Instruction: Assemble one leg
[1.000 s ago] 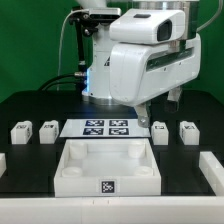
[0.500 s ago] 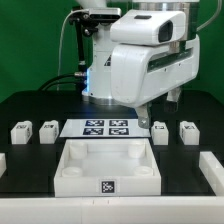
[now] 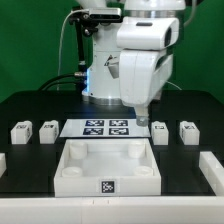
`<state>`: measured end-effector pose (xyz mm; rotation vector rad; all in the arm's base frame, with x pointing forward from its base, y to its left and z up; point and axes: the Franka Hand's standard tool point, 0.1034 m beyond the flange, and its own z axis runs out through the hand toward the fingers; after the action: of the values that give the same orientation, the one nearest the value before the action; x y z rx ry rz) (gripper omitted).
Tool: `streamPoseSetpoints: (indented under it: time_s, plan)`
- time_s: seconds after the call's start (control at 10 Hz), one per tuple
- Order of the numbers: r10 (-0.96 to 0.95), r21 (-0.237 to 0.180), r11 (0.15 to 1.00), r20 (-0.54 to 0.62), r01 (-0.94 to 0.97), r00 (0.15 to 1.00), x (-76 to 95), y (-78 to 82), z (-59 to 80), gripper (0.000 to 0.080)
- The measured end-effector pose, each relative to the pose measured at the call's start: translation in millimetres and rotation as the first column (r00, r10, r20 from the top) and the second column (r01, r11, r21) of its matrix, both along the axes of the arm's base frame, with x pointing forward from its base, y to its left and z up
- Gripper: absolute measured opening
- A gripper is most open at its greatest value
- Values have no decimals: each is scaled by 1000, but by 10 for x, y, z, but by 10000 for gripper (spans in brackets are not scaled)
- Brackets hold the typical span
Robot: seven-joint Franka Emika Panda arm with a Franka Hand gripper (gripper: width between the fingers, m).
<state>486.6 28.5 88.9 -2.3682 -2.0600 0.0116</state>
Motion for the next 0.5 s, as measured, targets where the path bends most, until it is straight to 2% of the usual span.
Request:
streamPoseSetpoints:
  time_s: [0.1,0.2,0.4,0.5]
  plan:
    - [116,5,993,-6,-116,993,-207,-163,-132,650]
    - [212,14,977,-22,-212,977,-306,-291,-243,650]
    - [225,31,974,-32,-224,974,-347,-440,-497,650]
    - [216,37,976,-40,-215,976,-314,-471,-583,650]
